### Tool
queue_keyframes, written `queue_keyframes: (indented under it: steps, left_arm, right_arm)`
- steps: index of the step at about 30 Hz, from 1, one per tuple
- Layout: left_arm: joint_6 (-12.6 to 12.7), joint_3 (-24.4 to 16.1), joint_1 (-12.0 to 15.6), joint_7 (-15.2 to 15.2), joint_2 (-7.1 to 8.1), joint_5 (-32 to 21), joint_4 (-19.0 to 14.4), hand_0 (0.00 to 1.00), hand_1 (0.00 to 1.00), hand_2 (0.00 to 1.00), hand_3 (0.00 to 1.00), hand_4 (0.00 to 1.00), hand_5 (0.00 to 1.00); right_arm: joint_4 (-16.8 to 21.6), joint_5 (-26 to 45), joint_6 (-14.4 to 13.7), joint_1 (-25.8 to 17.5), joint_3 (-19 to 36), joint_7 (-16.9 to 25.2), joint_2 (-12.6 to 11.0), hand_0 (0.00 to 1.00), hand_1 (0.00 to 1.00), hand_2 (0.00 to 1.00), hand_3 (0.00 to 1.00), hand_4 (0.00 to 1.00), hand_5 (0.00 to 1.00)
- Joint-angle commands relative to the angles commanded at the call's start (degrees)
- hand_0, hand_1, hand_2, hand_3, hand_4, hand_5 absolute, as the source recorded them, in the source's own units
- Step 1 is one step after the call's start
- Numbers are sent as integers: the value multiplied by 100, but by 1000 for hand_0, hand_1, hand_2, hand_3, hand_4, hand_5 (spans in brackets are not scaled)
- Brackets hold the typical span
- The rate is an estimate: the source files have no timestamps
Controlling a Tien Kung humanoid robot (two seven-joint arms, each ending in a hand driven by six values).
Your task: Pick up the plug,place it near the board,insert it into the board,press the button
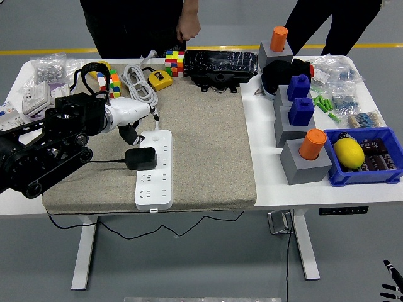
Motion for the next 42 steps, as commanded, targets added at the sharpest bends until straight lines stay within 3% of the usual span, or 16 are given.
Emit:
queue_keyframes:
  steps: [12, 19, 24, 30, 31, 36, 42]
  left_arm:
    - [11, 422, -184, -312, 80, -267, 252, 141, 33, 138, 825, 650, 2]
    - [120, 1004, -540, -698, 110, -476, 325, 133, 36, 147, 810, 667, 2]
    - [203, 1156, -734, -832, 105, -460, 348, 133, 36, 147, 810, 667, 2]
    - [475, 1461, -1007, -1083, 54, -127, 491, 135, 38, 151, 808, 648, 2]
    - [538, 1550, -1049, -1132, 38, -38, 557, 153, 44, 161, 807, 579, 2]
    - [875, 1912, -1186, -1368, 0, 396, 767, 153, 44, 161, 807, 579, 2]
    - [1283, 2238, -1327, -1651, 73, 738, 862, 156, 44, 162, 806, 557, 2]
  right_arm:
    - [0, 50, -3, 3, -48, -1, -35, 838, 749, 712, 764, 998, 963]
    - [0, 58, -5, 6, -58, 1, -38, 838, 750, 712, 764, 998, 976]
    - [0, 64, -8, 16, -66, 1, -52, 838, 750, 712, 764, 998, 976]
    - [0, 58, -20, 33, -43, -1, -71, 838, 750, 712, 765, 998, 977]
    - [0, 75, -20, 37, -54, 2, -74, 838, 750, 712, 765, 998, 982]
    - [0, 85, -19, 48, -59, 4, -79, 838, 750, 712, 765, 998, 982]
    - [0, 61, -17, 66, -40, 5, -96, 838, 750, 712, 765, 998, 983]
